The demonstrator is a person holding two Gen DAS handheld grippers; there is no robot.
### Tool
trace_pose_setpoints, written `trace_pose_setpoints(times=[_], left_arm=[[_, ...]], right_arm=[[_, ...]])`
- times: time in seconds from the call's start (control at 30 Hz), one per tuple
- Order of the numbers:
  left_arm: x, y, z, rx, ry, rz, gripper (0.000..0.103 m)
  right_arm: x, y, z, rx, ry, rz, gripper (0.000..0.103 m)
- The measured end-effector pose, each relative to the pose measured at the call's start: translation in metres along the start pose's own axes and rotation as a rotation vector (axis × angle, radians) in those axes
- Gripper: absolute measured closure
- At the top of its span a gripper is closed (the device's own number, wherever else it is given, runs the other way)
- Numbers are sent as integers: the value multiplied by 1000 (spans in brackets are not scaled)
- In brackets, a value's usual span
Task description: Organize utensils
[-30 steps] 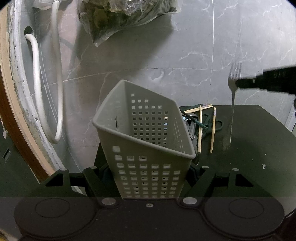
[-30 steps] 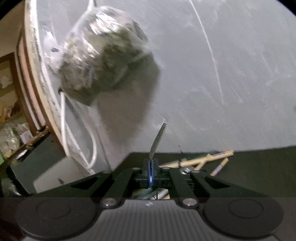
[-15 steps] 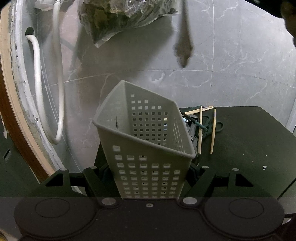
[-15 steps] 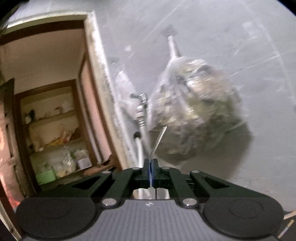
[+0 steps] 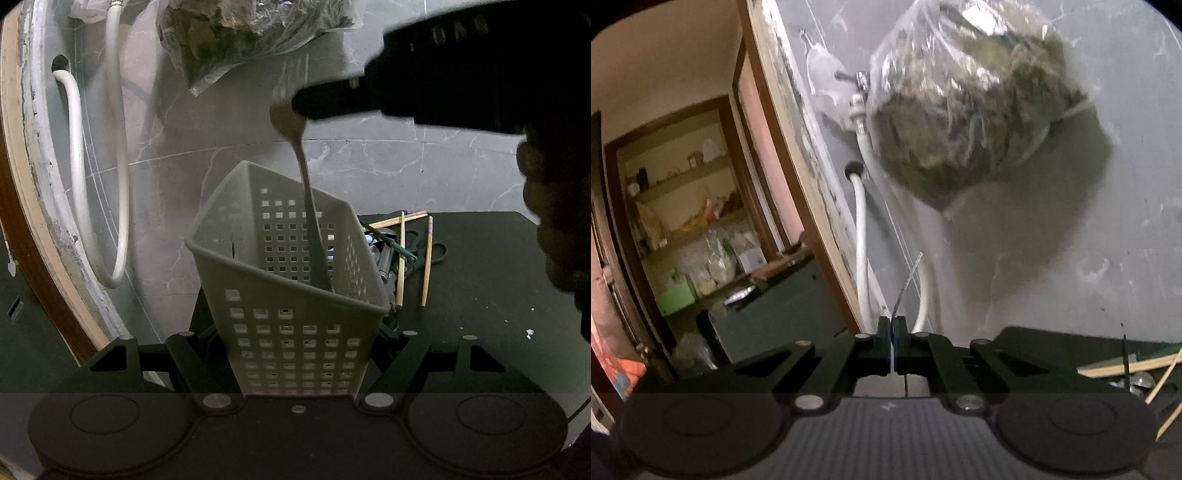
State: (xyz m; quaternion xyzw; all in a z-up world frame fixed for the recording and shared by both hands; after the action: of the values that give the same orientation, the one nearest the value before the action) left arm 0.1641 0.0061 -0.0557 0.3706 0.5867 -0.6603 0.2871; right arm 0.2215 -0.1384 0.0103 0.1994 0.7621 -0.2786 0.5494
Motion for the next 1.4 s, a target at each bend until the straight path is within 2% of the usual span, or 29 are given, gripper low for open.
trace_pose_setpoints(times=[0.27, 0.47, 0.6, 0.63, 0.67, 0.7, 0.73, 0.77, 0.8, 0.93, 1.07, 1.17, 1.4], left_arm=[[0, 0, 0, 0, 0, 0, 27], [-1, 0, -2, -2, 0, -1, 27], [-1, -1, -1, -3, 1, -1, 27], [-1, -2, -1, -3, 1, -1, 27], [-1, -1, -1, -4, 1, -1, 27], [-1, -1, -1, -4, 1, -1, 27], [-1, 0, -1, -5, 0, -1, 27], [-1, -1, -1, -6, 0, -1, 27], [-1, -1, -2, -7, -1, -2, 27], [-1, -1, -4, -13, -5, -5, 27], [-2, -3, -7, -18, -9, -11, 27], [-1, -5, -10, -26, -12, -15, 27], [-1, -7, -12, -43, -20, -19, 27]], right_arm=[[18, 3, -4, 1, -33, -93, 101], [18, 1, -5, 4, -56, -106, 101], [17, -4, -3, 24, -57, -99, 96], [15, -7, -1, 32, -53, -91, 89], [14, -11, 3, 48, -45, -83, 76], [13, -15, 9, 75, -34, -74, 67], [13, -19, 14, 98, -22, -67, 51], [12, -23, 20, 125, -8, -60, 43], [13, -28, 27, 150, 5, -55, 41], [20, -44, 51, 255, 48, -63, 18], [32, -56, 69, 327, 79, -92, 6], [43, -59, 77, 364, 86, -143, 2], [71, -47, 74, 382, 36, -294, 0]])
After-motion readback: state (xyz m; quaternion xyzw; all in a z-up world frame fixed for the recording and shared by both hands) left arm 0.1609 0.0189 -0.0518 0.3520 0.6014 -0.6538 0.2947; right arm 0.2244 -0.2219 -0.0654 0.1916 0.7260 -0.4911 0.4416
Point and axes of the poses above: each gripper's, at about its wrist camera, not at the fingertips, and y roughly the way its jaws point, z to its right, x to its underside, the point moved 3 cm from there along y, roughly the way its jaws point, and after that the axes turned 6 degrees about -y, right-handed, at the moved point
